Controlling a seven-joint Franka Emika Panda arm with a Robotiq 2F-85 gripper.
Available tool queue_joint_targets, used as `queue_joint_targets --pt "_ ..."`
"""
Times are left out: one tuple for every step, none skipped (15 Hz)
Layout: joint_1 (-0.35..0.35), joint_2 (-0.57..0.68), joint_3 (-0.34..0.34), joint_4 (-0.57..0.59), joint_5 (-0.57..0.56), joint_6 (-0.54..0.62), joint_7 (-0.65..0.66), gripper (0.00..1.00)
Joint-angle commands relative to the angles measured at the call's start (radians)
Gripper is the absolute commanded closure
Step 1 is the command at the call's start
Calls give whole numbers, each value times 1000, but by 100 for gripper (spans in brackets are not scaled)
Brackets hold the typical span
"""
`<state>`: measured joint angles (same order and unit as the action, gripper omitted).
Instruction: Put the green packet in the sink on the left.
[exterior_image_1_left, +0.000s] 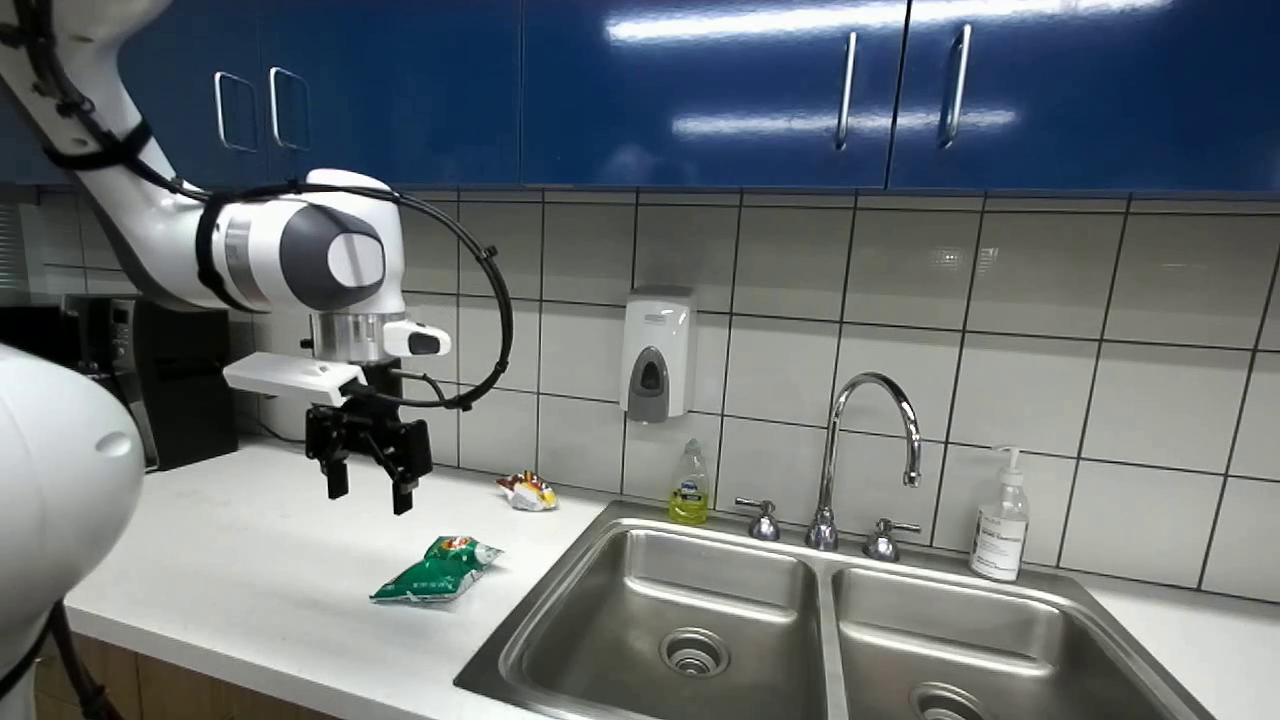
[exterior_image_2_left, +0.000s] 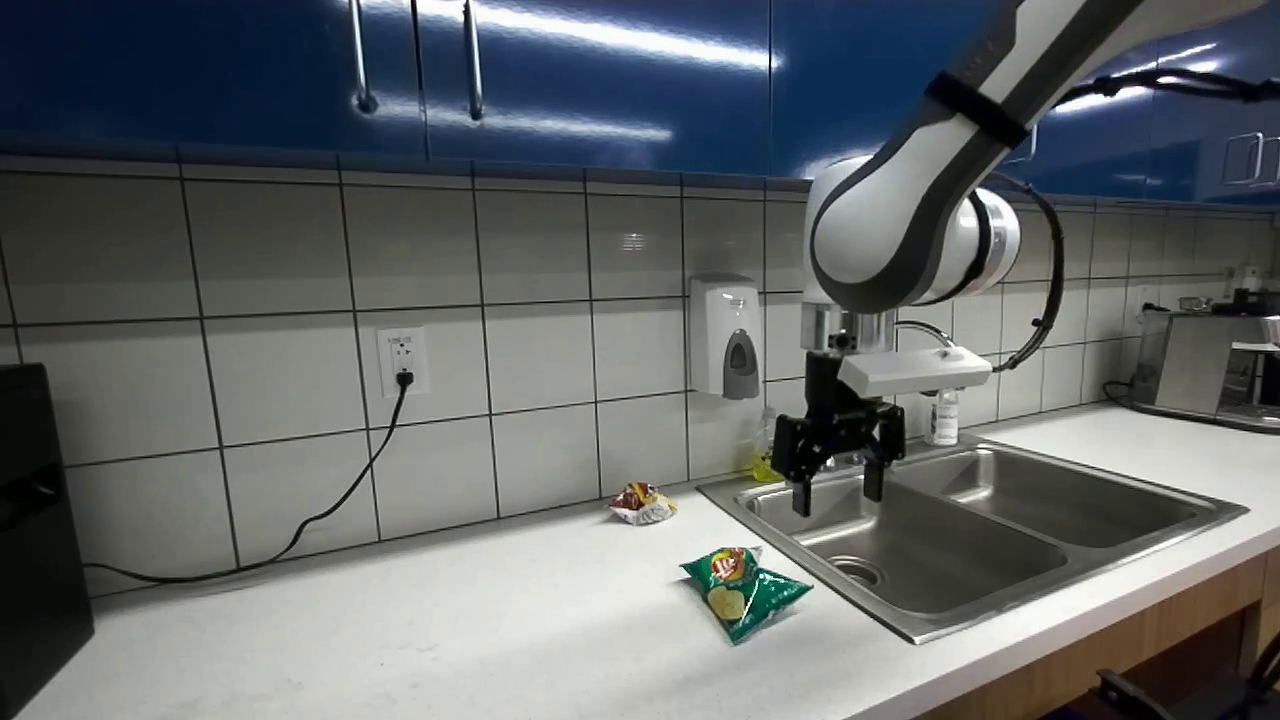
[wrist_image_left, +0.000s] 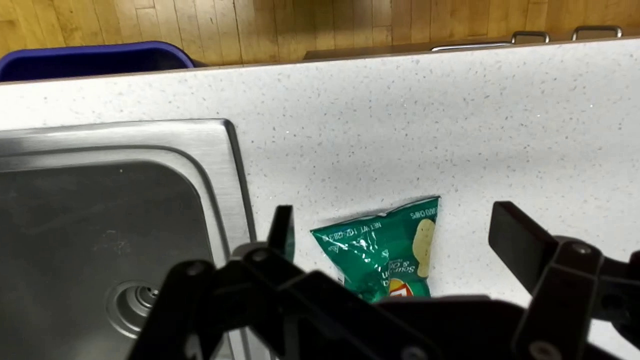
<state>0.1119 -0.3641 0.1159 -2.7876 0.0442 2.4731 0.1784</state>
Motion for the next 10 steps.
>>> queue_joint_targets --pt "-12 146 25 38 -36 95 -1 0" --pt "-15 179 27 52 -47 112 4 0" --pt "-18 208 28 67 -62 124 11 0" --pt "-19 241 28 83 -79 139 14 0" --pt "-20 267 27 99 -97 149 20 0" --pt "-20 295 25 116 -115 158 27 0" --pt "-20 321 22 134 -133 166 32 0" --pt "-17 348 19 156 -147 168 37 0" --pt "-16 375 15 177 -165 171 45 0" --pt "-14 401 10 199 -178 172 52 0"
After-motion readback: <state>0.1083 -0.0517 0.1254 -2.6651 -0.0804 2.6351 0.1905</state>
